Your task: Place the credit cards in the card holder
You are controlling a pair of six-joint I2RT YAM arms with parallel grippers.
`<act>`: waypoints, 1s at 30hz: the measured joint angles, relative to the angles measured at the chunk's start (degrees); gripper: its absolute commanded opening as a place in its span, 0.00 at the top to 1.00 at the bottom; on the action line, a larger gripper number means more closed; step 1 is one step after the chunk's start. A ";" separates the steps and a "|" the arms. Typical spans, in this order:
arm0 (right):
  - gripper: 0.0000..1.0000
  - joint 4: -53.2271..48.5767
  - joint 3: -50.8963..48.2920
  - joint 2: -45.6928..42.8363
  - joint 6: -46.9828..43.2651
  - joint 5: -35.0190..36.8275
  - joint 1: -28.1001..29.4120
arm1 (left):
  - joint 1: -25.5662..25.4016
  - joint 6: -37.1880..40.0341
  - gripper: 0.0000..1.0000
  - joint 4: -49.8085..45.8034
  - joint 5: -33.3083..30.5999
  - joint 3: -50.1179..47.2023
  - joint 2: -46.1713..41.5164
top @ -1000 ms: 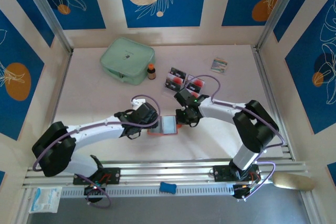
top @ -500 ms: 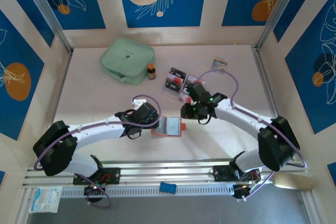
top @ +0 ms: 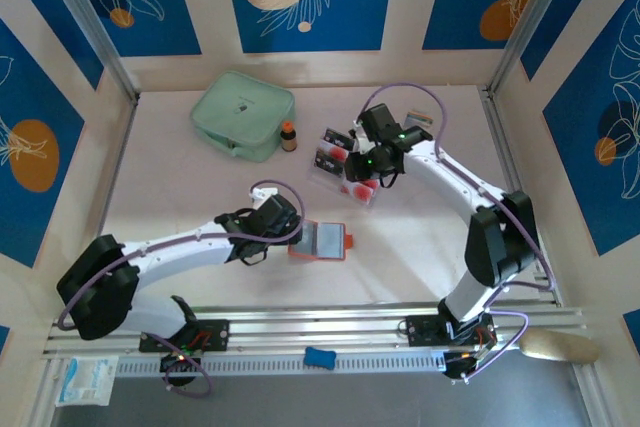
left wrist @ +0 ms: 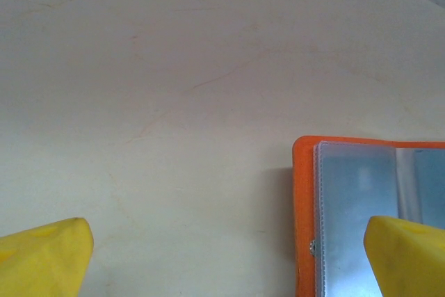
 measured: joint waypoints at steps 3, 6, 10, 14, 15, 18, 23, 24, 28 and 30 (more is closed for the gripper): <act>0.64 -1.60 0.35 3.02 -2.60 1.44 0.46 | 0.00 0.00 0.00 -0.20 -0.02 0.00 -0.85; 0.66 -2.62 0.81 5.07 -4.48 3.67 0.92 | 0.00 0.00 0.00 -0.39 -0.04 -0.04 -1.42; 0.68 -3.15 2.58 7.43 -6.01 6.36 1.79 | 0.00 0.00 0.00 -0.37 -0.04 -0.46 -1.99; 0.69 -3.28 4.33 9.70 -7.23 9.44 3.43 | 0.11 0.02 0.00 -0.44 -0.04 -0.57 -2.05; 0.70 -3.28 4.63 10.34 -7.56 10.21 3.82 | 0.13 0.02 0.00 -0.42 -0.04 -0.61 -2.05; 0.70 -3.50 5.64 12.61 -8.44 13.18 5.14 | 0.22 0.04 0.00 -0.42 -0.04 -0.98 -2.19; 0.70 -4.17 5.88 14.99 -9.79 17.35 6.16 | 0.59 0.07 0.00 -0.37 -0.02 -2.03 -2.71; 0.70 -4.24 5.88 15.04 -9.84 17.77 6.19 | 0.63 0.11 0.00 -0.37 -0.02 -2.12 -2.75; 0.70 -4.31 5.88 15.04 -10.29 19.17 6.16 | 0.79 0.26 0.00 -0.33 0.00 -2.43 -2.80; 0.70 -4.31 5.88 15.04 -10.49 19.56 6.16 | 0.81 0.26 0.00 -0.31 0.00 -2.56 -2.80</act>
